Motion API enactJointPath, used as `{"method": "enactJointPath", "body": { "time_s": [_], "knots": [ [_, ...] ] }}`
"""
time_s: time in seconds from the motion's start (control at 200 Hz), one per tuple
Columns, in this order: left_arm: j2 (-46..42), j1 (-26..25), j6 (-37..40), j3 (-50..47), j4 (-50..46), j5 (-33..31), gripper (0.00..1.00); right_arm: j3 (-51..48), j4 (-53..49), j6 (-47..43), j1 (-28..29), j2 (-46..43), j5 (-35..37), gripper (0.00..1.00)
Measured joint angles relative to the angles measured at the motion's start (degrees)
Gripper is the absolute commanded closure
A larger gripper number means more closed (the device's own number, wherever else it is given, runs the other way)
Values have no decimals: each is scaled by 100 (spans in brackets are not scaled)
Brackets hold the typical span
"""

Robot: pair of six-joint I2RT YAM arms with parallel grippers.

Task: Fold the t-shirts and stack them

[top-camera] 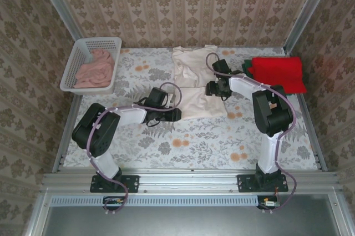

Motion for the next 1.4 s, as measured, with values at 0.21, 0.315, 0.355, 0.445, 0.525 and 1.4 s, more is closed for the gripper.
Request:
{"method": "enactJointPath", "body": {
  "time_s": [0.21, 0.315, 0.355, 0.445, 0.525, 1.4],
  "knots": [
    [697, 313, 310, 1379, -616, -293, 50, 501, -490, -92, 0, 511, 553, 35],
    [1150, 407, 455, 1932, -811, -492, 52, 802, -743, -162, 11, 654, 844, 37],
    [1311, 435, 485, 2094, -903, -568, 56, 857, -809, -192, 7, 678, 949, 37],
    [1611, 494, 601, 2302, -1014, -688, 62, 872, -903, -210, -17, 678, 1091, 38],
    [1646, 544, 625, 2385, -1115, -658, 64, 855, -905, -208, -74, 664, 1080, 41],
    [608, 118, 302, 1121, -560, -411, 41, -1397, 452, 219, -813, -1123, -935, 43]
  ]
}}
